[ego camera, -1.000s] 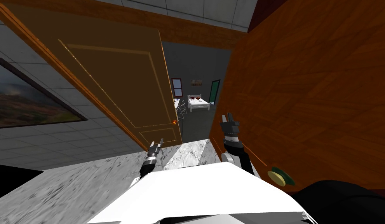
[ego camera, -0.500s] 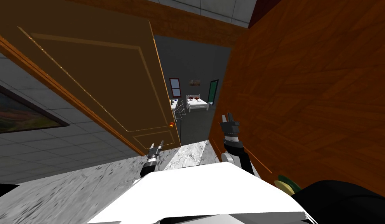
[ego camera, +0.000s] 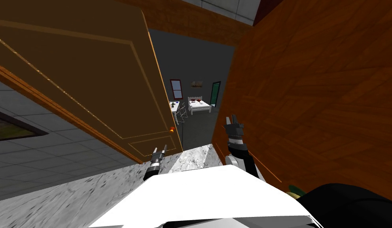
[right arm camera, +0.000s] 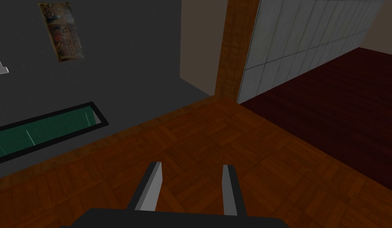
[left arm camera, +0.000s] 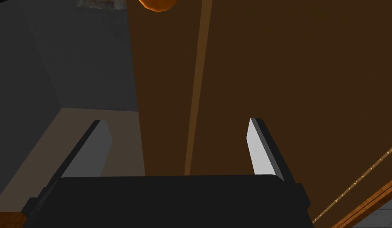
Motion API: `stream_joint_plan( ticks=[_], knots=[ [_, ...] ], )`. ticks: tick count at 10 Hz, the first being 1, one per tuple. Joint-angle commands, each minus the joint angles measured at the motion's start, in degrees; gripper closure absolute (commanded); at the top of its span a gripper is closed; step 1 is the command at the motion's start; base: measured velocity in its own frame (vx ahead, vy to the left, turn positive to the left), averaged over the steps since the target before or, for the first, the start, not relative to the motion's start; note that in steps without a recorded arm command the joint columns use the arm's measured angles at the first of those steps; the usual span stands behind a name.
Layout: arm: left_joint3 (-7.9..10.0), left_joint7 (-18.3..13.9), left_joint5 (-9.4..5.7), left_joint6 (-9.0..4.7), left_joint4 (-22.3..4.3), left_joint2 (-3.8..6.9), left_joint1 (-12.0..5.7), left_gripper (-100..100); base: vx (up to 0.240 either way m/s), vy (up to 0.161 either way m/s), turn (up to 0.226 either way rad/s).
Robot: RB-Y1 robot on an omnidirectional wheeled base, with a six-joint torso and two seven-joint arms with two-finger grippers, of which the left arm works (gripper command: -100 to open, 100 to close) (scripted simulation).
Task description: Pull the door open
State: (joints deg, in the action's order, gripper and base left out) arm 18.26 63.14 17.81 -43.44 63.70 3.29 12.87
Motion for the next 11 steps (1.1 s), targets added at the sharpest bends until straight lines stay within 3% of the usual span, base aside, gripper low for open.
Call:
stream_joint_plan(
  ticks=[1,6,7,8,11],
  knots=[
    [0.44,1.7,0.30,-0.59,-1.4,-0.31,-0.13,-100,0.136,0.000,-0.039],
    [2.05,6.9,1.27,-2.24,-6.6,-1.45,-1.31,-100,0.138,-0.012,-0.058],
    [1.78,6.2,1.22,-1.84,-5.6,-1.46,-1.00,-100,0.050,-0.009,-0.006],
    [2.59,6.1,0.76,-2.47,-6.6,-0.25,-0.94,-100,0.134,-0.009,-0.103],
    [3.60,5.6,0.14,-3.26,-7.8,0.95,-0.84,-100,0.192,-0.003,-0.079]
  ],
)
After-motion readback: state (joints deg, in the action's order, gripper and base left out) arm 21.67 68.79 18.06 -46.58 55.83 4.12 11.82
